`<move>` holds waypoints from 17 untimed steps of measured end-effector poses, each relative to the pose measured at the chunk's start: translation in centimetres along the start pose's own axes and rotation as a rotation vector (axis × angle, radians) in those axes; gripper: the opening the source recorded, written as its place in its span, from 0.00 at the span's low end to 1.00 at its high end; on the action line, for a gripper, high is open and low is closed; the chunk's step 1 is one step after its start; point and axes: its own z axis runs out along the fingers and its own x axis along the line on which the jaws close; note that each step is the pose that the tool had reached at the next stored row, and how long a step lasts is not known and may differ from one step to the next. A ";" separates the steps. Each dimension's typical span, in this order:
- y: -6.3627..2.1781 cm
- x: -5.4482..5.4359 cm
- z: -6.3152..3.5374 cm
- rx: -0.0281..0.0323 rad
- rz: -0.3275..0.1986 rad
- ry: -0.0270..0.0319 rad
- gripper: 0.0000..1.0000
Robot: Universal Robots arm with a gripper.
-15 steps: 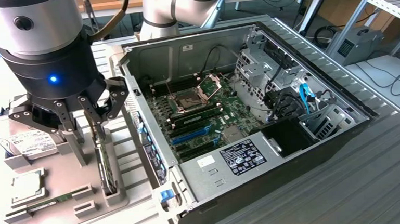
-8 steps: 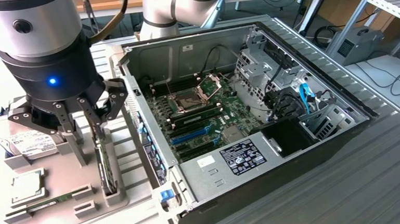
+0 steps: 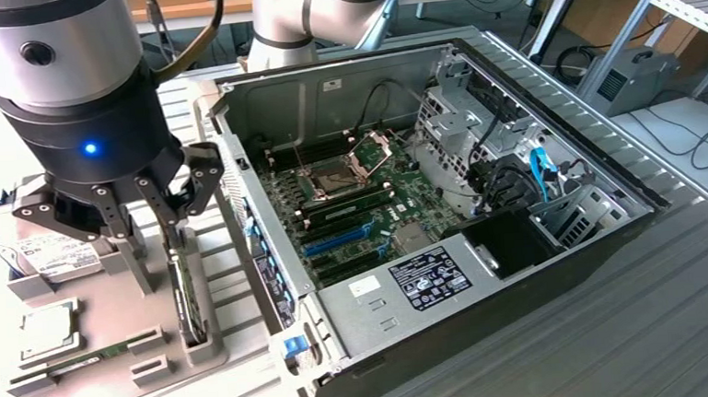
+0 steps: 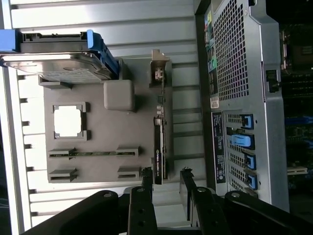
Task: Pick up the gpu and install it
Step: 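Pick up the gpu and move the gpu toward the slot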
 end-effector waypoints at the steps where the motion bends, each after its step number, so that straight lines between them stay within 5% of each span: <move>1: 0.00 0.0 0.03 0.0000 0.000 0.0000 0.36; 17: -0.04 0.2 0.58 0.0000 0.000 -0.0001 0.36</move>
